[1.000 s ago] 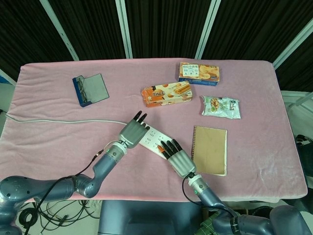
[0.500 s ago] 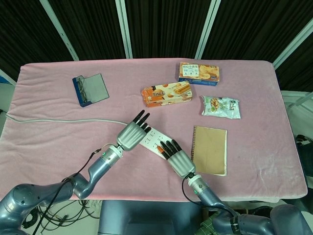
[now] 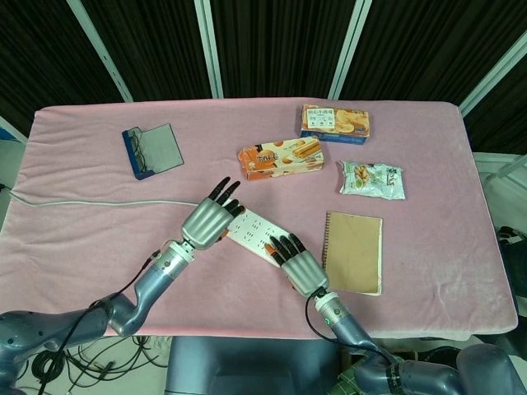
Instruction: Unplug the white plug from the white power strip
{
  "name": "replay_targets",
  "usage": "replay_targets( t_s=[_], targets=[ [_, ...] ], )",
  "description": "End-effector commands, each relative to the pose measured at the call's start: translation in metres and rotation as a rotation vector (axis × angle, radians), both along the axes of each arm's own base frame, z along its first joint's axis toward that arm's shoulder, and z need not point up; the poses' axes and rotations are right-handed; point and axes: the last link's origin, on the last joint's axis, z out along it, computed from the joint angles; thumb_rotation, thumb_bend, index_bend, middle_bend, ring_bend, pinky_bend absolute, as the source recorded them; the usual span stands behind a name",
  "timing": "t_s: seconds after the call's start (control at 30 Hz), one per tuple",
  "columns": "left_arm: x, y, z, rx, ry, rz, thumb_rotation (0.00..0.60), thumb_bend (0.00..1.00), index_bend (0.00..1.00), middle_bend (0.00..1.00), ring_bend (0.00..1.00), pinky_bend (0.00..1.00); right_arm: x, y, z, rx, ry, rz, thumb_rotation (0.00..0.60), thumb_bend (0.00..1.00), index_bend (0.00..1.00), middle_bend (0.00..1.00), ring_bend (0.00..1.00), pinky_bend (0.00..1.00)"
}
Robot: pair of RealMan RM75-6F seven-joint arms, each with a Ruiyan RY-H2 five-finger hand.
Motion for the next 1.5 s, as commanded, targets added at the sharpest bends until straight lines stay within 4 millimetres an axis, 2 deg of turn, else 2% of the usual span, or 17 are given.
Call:
replay_targets(
  t_s=[0.03, 0.2, 0.3, 0.33, 0.53, 0.7, 0.77, 0.8, 0.87, 1.0, 1.07, 1.17, 1.27, 1.4, 1.5],
  targets=[
    [-0.019, -0.009, 0.022, -0.020, 0.033, 0.044, 0.600, 0.59, 0.49, 0.40, 0.01, 0.00, 0.007, -0.009, 0.015, -0.041, -0.068, -0.022, 0.600, 0.64, 0.02, 0.01, 0.04, 0.06],
    [-0.044, -0.025, 0.042, -0.029, 0.123, 0.065, 0.600, 0.59, 0.49, 0.40, 0.01, 0.00, 0.001, -0.029, 0.053, -0.139, -0.093, -0.043, 0.600, 0.61, 0.02, 0.00, 0.03, 0.06],
    [-0.064, -0.033, 0.047, -0.047, 0.168, 0.105, 0.600, 0.59, 0.48, 0.40, 0.01, 0.00, -0.011, -0.042, 0.081, -0.200, -0.102, -0.083, 0.600, 0.61, 0.02, 0.00, 0.03, 0.06],
    [-0.072, -0.036, 0.049, -0.061, 0.170, 0.132, 0.600, 0.59, 0.48, 0.40, 0.01, 0.00, -0.018, -0.047, 0.096, -0.234, -0.102, -0.103, 0.600, 0.61, 0.02, 0.00, 0.03, 0.06],
    [-0.101, -0.052, 0.047, -0.173, 0.038, 0.301, 0.600, 0.59, 0.48, 0.40, 0.01, 0.00, -0.052, -0.058, 0.152, -0.338, -0.079, -0.172, 0.600, 0.61, 0.02, 0.00, 0.03, 0.06],
    [-0.122, -0.057, 0.042, -0.219, 0.000, 0.365, 0.600, 0.58, 0.45, 0.38, 0.00, 0.00, -0.074, -0.058, 0.177, -0.372, -0.055, -0.210, 0.600, 0.61, 0.02, 0.00, 0.03, 0.06],
    [-0.127, -0.058, 0.040, -0.237, -0.009, 0.387, 0.600, 0.53, 0.40, 0.35, 0.00, 0.00, -0.079, -0.057, 0.182, -0.378, -0.043, -0.217, 0.600, 0.61, 0.02, 0.00, 0.03, 0.06],
    [-0.128, -0.059, 0.038, -0.246, -0.015, 0.398, 0.600, 0.50, 0.37, 0.33, 0.00, 0.00, -0.082, -0.057, 0.184, -0.383, -0.038, -0.220, 0.600, 0.61, 0.02, 0.00, 0.03, 0.06],
    [-0.130, -0.058, 0.038, -0.257, -0.022, 0.417, 0.600, 0.37, 0.26, 0.28, 0.00, 0.00, -0.085, -0.056, 0.186, -0.380, -0.035, -0.223, 0.600, 0.60, 0.02, 0.00, 0.03, 0.06],
    [-0.140, -0.053, 0.043, -0.244, 0.030, 0.480, 0.600, 0.13, 0.03, 0.12, 0.00, 0.00, -0.089, -0.053, 0.186, -0.366, -0.010, -0.216, 0.600, 0.50, 0.02, 0.00, 0.03, 0.05],
    [-0.139, -0.049, 0.049, -0.196, 0.048, 0.487, 0.600, 0.08, 0.00, 0.07, 0.00, 0.00, -0.090, -0.053, 0.186, -0.361, 0.008, -0.209, 0.600, 0.44, 0.02, 0.00, 0.03, 0.05],
    [-0.127, -0.046, 0.056, -0.143, -0.031, 0.495, 0.600, 0.07, 0.00, 0.04, 0.00, 0.00, -0.093, -0.053, 0.190, -0.381, 0.044, -0.205, 0.600, 0.37, 0.02, 0.00, 0.03, 0.05],
    [-0.121, -0.047, 0.060, -0.139, -0.073, 0.504, 0.600, 0.07, 0.00, 0.03, 0.00, 0.00, -0.097, -0.054, 0.197, -0.411, 0.066, -0.208, 0.600, 0.35, 0.02, 0.00, 0.03, 0.05],
    [-0.109, -0.050, 0.078, -0.135, -0.142, 0.504, 0.600, 0.07, 0.00, 0.03, 0.00, 0.00, -0.110, -0.054, 0.219, -0.479, 0.083, -0.232, 0.600, 0.35, 0.02, 0.00, 0.03, 0.05],
    [-0.101, -0.056, 0.098, -0.127, -0.212, 0.513, 0.600, 0.07, 0.00, 0.03, 0.00, 0.00, -0.129, -0.053, 0.246, -0.542, 0.059, -0.282, 0.600, 0.35, 0.02, 0.00, 0.03, 0.05]
  ],
)
